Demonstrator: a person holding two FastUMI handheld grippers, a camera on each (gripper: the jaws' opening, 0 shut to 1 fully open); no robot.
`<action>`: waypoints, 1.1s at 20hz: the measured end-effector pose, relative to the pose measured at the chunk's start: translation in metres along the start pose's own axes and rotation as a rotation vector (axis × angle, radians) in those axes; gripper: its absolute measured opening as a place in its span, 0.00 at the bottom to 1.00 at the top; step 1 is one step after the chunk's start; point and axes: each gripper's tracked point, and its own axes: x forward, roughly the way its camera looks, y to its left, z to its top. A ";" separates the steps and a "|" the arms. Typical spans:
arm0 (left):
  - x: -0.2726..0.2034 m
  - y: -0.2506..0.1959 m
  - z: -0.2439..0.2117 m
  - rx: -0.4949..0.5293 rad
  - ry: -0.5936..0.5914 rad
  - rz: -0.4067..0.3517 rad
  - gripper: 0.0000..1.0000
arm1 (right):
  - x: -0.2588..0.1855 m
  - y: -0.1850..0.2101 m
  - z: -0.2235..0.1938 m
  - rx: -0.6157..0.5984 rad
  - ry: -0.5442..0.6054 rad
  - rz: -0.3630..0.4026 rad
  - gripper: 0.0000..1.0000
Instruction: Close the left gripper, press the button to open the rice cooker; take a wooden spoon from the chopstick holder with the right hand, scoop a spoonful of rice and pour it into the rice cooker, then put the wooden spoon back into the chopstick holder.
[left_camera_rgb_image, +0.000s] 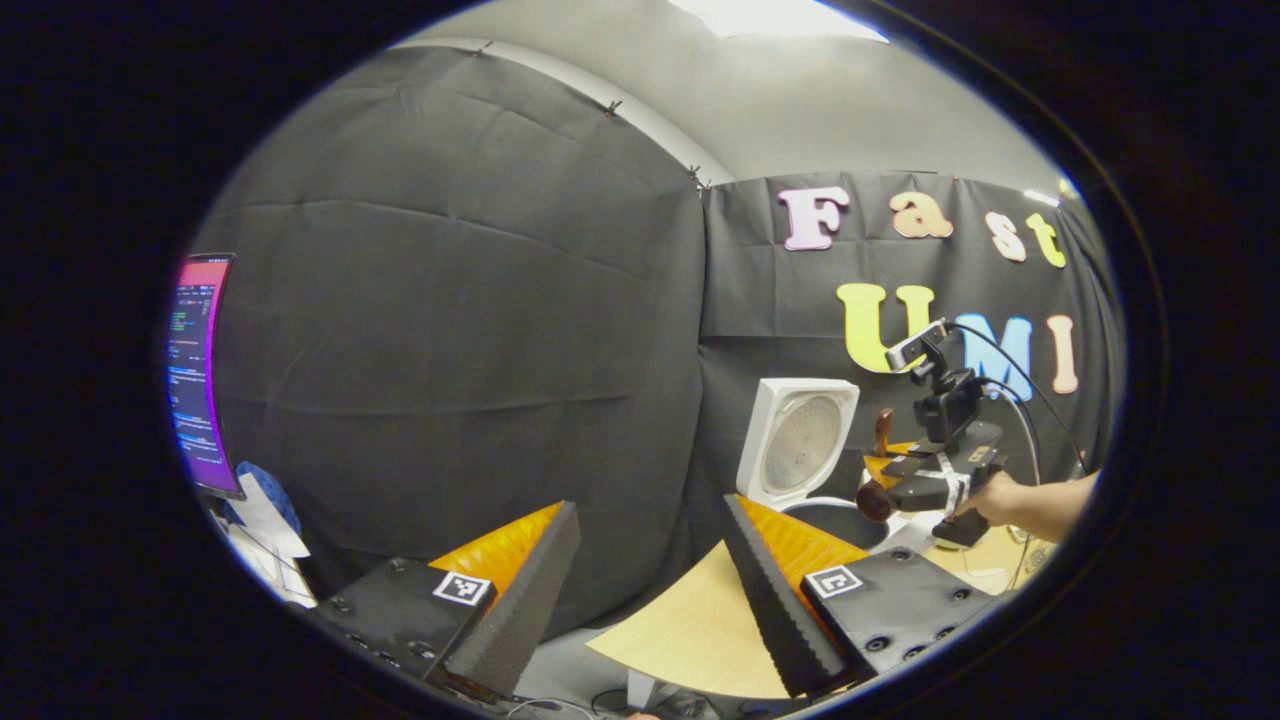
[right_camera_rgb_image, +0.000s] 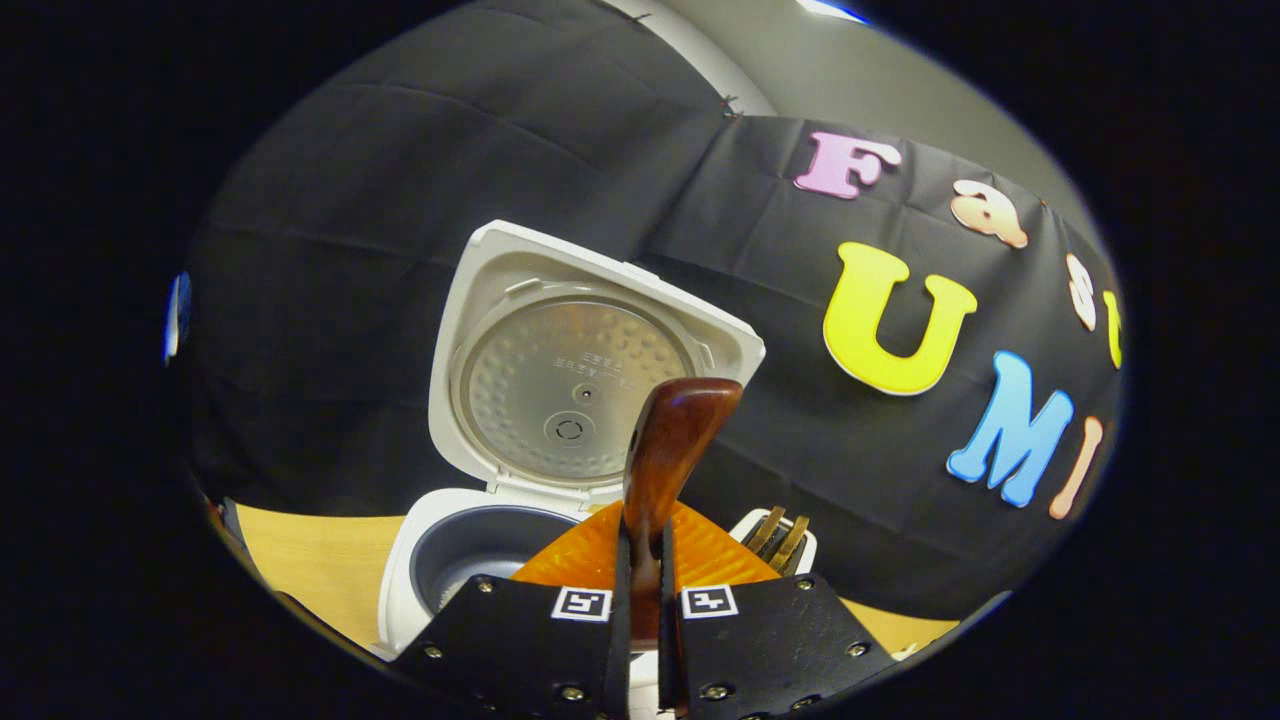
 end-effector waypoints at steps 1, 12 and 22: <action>-0.001 0.000 0.000 0.002 -0.002 0.000 0.98 | 0.000 0.001 0.000 0.080 0.011 0.015 0.12; -0.007 -0.035 0.025 0.022 -0.033 -0.063 1.00 | -0.046 -0.036 0.016 0.819 -0.004 0.124 0.11; -0.016 -0.116 0.049 0.029 -0.067 -0.166 0.99 | -0.120 -0.136 0.006 0.984 -0.095 0.023 0.11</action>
